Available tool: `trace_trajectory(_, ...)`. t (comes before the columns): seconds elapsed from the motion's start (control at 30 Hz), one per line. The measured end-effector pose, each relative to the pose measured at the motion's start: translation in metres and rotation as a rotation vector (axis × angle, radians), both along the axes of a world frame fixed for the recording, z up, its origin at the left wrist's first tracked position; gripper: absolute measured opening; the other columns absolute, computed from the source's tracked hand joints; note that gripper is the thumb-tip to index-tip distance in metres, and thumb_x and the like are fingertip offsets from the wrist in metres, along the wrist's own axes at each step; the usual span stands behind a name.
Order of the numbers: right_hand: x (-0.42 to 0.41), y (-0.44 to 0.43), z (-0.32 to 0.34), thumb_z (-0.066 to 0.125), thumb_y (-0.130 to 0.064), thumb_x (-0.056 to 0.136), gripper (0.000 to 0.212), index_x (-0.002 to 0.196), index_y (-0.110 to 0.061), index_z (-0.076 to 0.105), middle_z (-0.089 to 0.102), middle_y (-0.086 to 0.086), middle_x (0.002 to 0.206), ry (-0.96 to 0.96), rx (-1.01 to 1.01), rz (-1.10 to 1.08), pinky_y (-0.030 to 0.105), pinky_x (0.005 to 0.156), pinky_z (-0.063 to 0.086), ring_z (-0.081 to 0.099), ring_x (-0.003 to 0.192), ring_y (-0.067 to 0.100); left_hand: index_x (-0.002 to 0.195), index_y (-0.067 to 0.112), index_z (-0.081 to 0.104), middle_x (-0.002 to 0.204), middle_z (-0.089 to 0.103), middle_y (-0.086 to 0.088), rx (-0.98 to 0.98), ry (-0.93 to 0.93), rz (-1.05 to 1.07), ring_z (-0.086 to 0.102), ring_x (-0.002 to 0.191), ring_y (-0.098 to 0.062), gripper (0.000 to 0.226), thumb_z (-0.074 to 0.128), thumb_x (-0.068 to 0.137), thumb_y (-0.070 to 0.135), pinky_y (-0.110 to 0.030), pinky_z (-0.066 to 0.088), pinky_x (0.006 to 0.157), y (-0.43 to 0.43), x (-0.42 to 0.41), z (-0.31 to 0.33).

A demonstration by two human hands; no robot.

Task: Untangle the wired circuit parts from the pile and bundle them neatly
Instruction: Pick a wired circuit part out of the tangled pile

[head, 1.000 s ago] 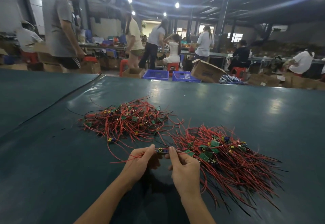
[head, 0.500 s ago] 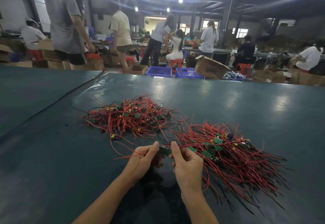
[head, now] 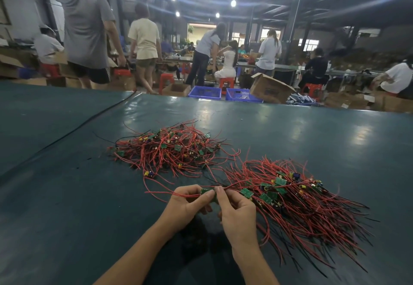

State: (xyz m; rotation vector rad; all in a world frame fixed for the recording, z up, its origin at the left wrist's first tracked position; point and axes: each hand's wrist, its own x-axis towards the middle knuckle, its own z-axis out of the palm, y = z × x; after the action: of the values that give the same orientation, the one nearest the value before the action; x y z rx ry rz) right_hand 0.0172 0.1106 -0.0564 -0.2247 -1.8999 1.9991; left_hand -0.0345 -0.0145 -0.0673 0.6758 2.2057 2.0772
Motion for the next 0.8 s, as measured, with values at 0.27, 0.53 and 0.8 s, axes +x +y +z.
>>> trace_trajectory(0.27, -0.011, 0.009, 0.000, 0.064, -0.021, 0.094, 0.027, 0.072, -0.019, 0.078, 0.056, -0.008, 0.054, -0.106, -0.251, -0.140, 0.024, 0.047, 0.037, 0.043, 0.049, 0.008, 0.058, 0.016, 0.064, 0.057, 0.064, -0.010, 0.048, -0.024, 0.001, 0.060, 0.057, -0.017, 0.028, 0.070, 0.077, 0.035, -0.022, 0.050, 0.063, 0.005, 0.001, 0.000)
trace_trajectory(0.53, -0.022, 0.039, 0.010, 0.067, -0.015, 0.092, 0.012, 0.081, -0.014, 0.073, 0.052, -0.009, 0.048, -0.001, -0.530, -0.372, 0.018, 0.035, 0.032, 0.035, 0.037, 0.002, 0.047, 0.015, 0.057, 0.051, 0.054, -0.010, 0.210, -0.103, 0.088, 0.052, 0.046, -0.015, 0.031, 0.069, 0.073, 0.028, -0.020, 0.047, 0.054, 0.001, -0.006, 0.002)
trace_trajectory(0.8, -0.009, 0.005, 0.004, 0.069, -0.032, 0.090, 0.034, 0.058, -0.020, 0.070, 0.053, -0.006, 0.050, -0.022, -0.200, -0.053, 0.019, 0.043, 0.036, 0.041, 0.042, 0.006, 0.064, 0.008, 0.065, 0.060, 0.063, -0.010, 0.106, -0.032, 0.029, 0.058, 0.057, -0.018, 0.029, 0.065, 0.083, 0.029, -0.023, 0.047, 0.057, 0.002, -0.002, -0.001)
